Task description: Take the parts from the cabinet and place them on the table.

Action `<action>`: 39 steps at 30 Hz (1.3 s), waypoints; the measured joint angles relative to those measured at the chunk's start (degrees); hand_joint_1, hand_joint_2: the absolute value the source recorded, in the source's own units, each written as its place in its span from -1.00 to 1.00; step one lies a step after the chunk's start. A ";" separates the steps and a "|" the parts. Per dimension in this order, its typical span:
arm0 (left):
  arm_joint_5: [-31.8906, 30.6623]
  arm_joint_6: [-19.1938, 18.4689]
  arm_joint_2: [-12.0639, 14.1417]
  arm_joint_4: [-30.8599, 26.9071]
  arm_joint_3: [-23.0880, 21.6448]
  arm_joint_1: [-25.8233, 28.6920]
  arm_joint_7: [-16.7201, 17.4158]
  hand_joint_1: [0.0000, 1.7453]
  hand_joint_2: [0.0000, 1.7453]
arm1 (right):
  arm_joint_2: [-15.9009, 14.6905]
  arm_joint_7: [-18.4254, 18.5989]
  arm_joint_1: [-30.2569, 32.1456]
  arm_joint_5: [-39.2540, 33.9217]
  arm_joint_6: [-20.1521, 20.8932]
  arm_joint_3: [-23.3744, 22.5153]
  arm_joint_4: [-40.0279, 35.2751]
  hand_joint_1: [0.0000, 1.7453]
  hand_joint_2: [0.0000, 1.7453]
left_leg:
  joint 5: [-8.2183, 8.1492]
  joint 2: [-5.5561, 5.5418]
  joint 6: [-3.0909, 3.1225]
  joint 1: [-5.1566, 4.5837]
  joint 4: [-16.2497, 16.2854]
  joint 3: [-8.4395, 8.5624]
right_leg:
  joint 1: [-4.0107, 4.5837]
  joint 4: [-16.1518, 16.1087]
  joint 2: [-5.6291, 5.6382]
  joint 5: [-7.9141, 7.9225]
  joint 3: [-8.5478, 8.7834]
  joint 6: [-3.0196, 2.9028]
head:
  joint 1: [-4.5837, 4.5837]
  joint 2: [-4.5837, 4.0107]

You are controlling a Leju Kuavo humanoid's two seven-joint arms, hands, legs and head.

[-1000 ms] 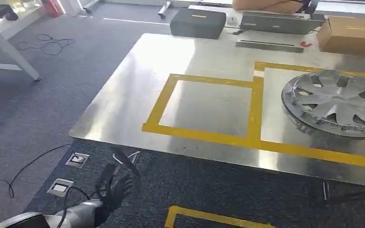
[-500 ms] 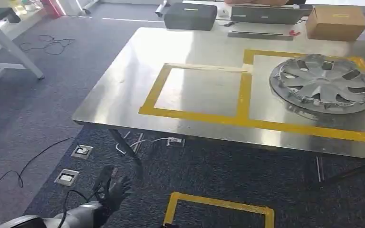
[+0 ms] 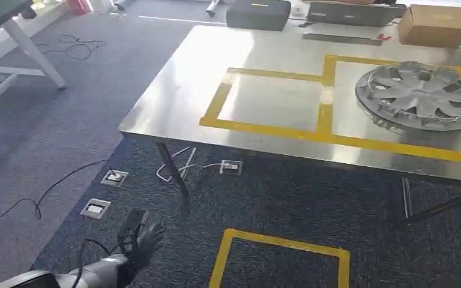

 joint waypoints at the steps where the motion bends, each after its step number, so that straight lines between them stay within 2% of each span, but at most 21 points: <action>1: -0.26 0.00 -0.07 0.00 0.00 -0.04 0.07 -1.00 -1.00 | 0.00 0.02 0.03 0.13 -0.15 -0.22 -0.18 -1.00 -1.00 | 0.43 -0.01 -0.32 0.01 0.41 -0.65 | -0.02 -5.52 -0.02 0.21 3.93 -0.07 | 0.04 0.00; 2: -0.35 0.00 -0.09 0.00 0.00 -0.06 0.09 -1.00 -1.00 | -0.02 0.07 0.02 0.20 -0.31 -0.42 -0.54 -1.00 -1.00 | 0.75 -0.04 -0.69 -0.36 0.83 -1.27 | 0.31 -11.12 0.00 -1.71 7.23 -0.21 | 0.15 0.00; 3: -0.44 0.00 -0.17 0.00 0.00 -0.09 0.11 -1.00 -1.00 | -0.02 0.05 0.22 0.24 -0.44 -0.66 -0.92 -1.00 -1.00 | 1.33 0.00 -1.02 -0.32 0.98 -1.45 | 0.33 -13.30 0.20 -2.55 8.21 -0.90 | -0.09 0.00; 6: -0.72 0.00 -0.17 0.02 0.00 -0.06 0.33 -1.00 -1.00 | 0.00 0.20 1.04 0.50 -0.87 -1.24 -1.16 -1.00 -1.00 | 2.99 -0.06 -2.12 -0.39 0.65 -1.84 | 0.35 -12.72 0.15 -1.15 5.96 -2.01 | -0.26 0.00; 8: -0.96 0.00 -0.28 0.00 0.00 -0.08 0.46 -1.00 -1.00 | 0.00 0.33 1.48 0.65 -0.98 -1.79 -1.66 -1.00 -1.00 | -2.21 -0.14 -2.75 0.08 3.96 -3.68 | 0.21 -12.66 -0.01 0.16 5.17 -3.05 | -0.24 0.00; 10: -0.98 0.00 -0.39 0.00 0.00 -0.12 0.48 -1.00 -1.00 | 0.02 0.26 1.98 0.81 -0.96 -2.58 -2.12 -1.00 -1.00 | -9.36 -0.16 -3.25 0.33 12.90 -6.31 | 0.39 -12.60 -0.03 1.61 3.44 -3.50 | -0.61 0.00; 11: -1.07 0.02 -0.44 0.00 0.00 -0.11 0.50 -1.00 -1.00 | 0.02 0.26 2.22 0.83 -0.96 -2.93 -2.25 -1.00 -1.00 | -11.33 -0.15 -3.43 0.40 17.81 -7.40 | 0.49 -12.55 0.01 2.36 2.42 -3.53 | -0.68 0.00; 12: -1.12 0.02 -0.48 0.00 0.00 -0.11 0.61 -1.00 -1.00 | 0.02 0.26 2.48 0.85 -0.96 -3.17 -2.43 -1.00 -1.00 | -11.20 -0.16 -3.47 0.42 20.52 -7.63 | 0.59 -12.46 0.04 2.97 1.53 -3.55 | -0.74 0.00; 14: -1.14 0.02 -0.57 0.00 0.00 -0.15 0.68 -1.00 -1.00 | 0.02 0.26 2.95 1.03 -0.94 -3.56 -2.56 -1.00 -1.00 | -7.19 -0.16 -3.16 0.41 18.80 -4.67 | 0.78 -12.40 0.10 4.24 -0.12 -3.47 | -0.85 0.00; 16: -1.12 0.02 -0.63 0.00 0.00 -0.39 0.77 -1.00 -1.00 | 0.02 0.31 3.02 1.33 -0.85 -4.07 -3.06 -1.00 -1.00 | -4.62 -0.26 -2.29 0.29 9.47 2.11 | 0.92 -12.34 0.23 5.30 -1.24 -3.21 | -0.94 0.00; 17: -1.12 0.02 -0.57 0.00 0.00 -0.66 0.85 -1.00 -1.00 | 0.02 0.37 3.03 1.53 -0.85 -4.24 -3.45 -1.00 -1.00 | -5.58 -0.52 -1.76 -0.03 4.11 6.20 | 1.00 -12.33 0.19 5.72 -1.78 -2.95 | -0.96 0.00; 18: -1.12 0.02 -0.57 0.00 0.00 -0.89 0.85 -1.00 -1.00 | 0.02 0.46 2.95 1.66 -0.85 -4.46 -3.76 -1.00 -1.00 | -6.55 -0.54 -1.34 -0.25 -0.52 8.06 | 1.13 -12.23 0.09 6.26 -2.09 -2.66 | -0.85 0.00; 21: -1.12 0.11 -0.59 0.00 0.00 -0.81 0.85 -1.00 -1.00 | 0.02 1.11 3.41 1.79 -0.81 -4.68 -4.41 -1.00 -1.00 | -5.06 -0.62 -0.45 -0.80 -0.56 7.06 | 0.50 -13.06 0.06 8.06 -2.44 -1.55 | -0.94 0.00; 22: -0.99 0.20 -0.76 0.00 0.00 -0.74 0.85 -1.00 -1.00 | 0.02 1.25 3.91 1.79 -0.81 -4.94 -4.72 -1.00 -1.00 | -4.25 -0.08 0.09 -0.04 -1.47 6.85 | 0.41 -12.79 0.07 7.37 -3.19 -1.31 | -0.92 0.00; 25: -0.90 0.48 -0.74 0.00 0.00 -0.68 0.83 -1.00 -1.00 | 0.04 1.46 4.36 1.81 -0.81 -5.38 -5.20 -1.00 -1.00 | -2.70 0.01 0.70 -0.25 -1.37 5.06 | 0.56 -2.04 0.15 -2.63 -6.41 -0.89 | -0.04 0.00; 27: -0.88 0.55 -0.92 0.00 0.00 -0.61 0.83 -1.00 -1.00 | 0.05 1.47 4.78 1.81 -0.90 -5.51 -5.36 -1.00 -1.00 | -1.76 0.04 0.64 -0.30 -1.13 3.78 | 0.55 6.35 0.15 -5.77 -7.49 -0.56 | 0.04 0.00; 29: -0.72 0.55 -1.03 0.00 0.00 -0.54 0.83 -1.00 -1.00 | 0.05 1.66 4.77 1.99 -0.96 -5.51 -5.38 -1.00 -1.00 | -0.97 0.06 0.36 -0.17 -0.61 2.30 | 0.38 4.93 0.13 -2.50 -4.59 -0.40 | 0.13 0.00; 31: -0.50 0.55 -1.05 0.00 0.00 -0.62 0.83 -1.00 -1.00 | 0.05 1.97 4.25 2.08 -1.03 -5.51 -5.51 -1.00 -1.00 | -0.52 0.05 -0.09 0.00 0.33 1.00 | 0.01 -4.15 0.11 0.98 1.74 -0.17 | 0.18 0.00; 33: -0.20 0.55 -0.83 0.00 0.00 -0.88 0.85 -1.00 -1.00 | 0.18 2.27 3.30 2.19 -1.01 -5.40 -5.62 -1.00 -1.00 | 0.05 0.09 -0.76 -0.29 1.32 -0.27 | 0.40 -11.55 0.53 -0.86 6.29 -0.27 | 0.16 0.00; 37: 1.07 0.55 -0.11 0.00 0.00 -0.73 0.61 -1.00 -1.00 | 0.24 2.60 2.32 0.98 -0.76 -4.68 -5.46 -1.00 -1.00 | 1.60 -0.13 -1.87 -0.46 1.38 -1.41 | 0.09 -11.70 0.38 -0.08 4.57 -1.73 | 0.07 0.00; 39: 1.25 0.55 0.07 0.00 0.00 -0.69 0.39 -1.00 -1.00 | 0.31 2.47 1.29 0.61 -0.72 -4.00 -5.29 -1.00 -1.00 | -4.88 -0.15 -2.58 -0.02 6.58 -3.83 | 0.18 -11.58 0.18 1.28 3.16 -3.10 | -0.59 0.00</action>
